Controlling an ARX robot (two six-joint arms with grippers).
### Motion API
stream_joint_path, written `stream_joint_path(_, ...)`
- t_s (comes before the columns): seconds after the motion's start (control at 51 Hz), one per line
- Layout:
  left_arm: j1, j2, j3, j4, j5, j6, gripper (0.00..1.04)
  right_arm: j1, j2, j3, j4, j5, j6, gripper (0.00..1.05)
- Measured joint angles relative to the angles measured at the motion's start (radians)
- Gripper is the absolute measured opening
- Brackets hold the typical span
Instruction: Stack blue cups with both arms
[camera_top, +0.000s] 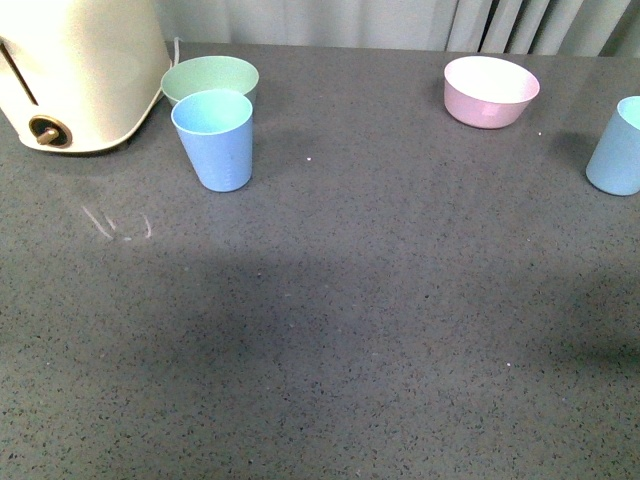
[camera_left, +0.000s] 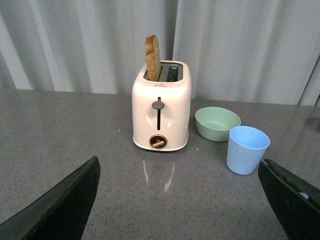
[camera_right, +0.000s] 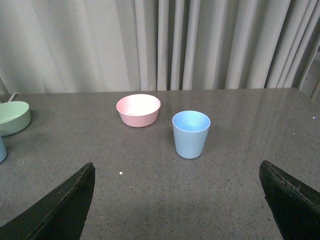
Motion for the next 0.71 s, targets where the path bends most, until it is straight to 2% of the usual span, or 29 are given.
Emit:
stream_joint_path(0.627,0.000,0.000,0.000,0.000,0.000,0.000,0.96,0.000,0.000,0.000,0.000,0.000,0.000,0.96)
stream_joint_path(0.667,-0.003,0.032,0.018,-0.052,0.000,-0.021,0.96,0.000,0.000,0.000,0.000,0.000,0.000,0.96)
stream_joint_path(0.706,-0.013,0.108,0.074,-0.185,0.000,-0.073,0.96,0.000,0.000,0.000,0.000,0.000,0.000,0.96)
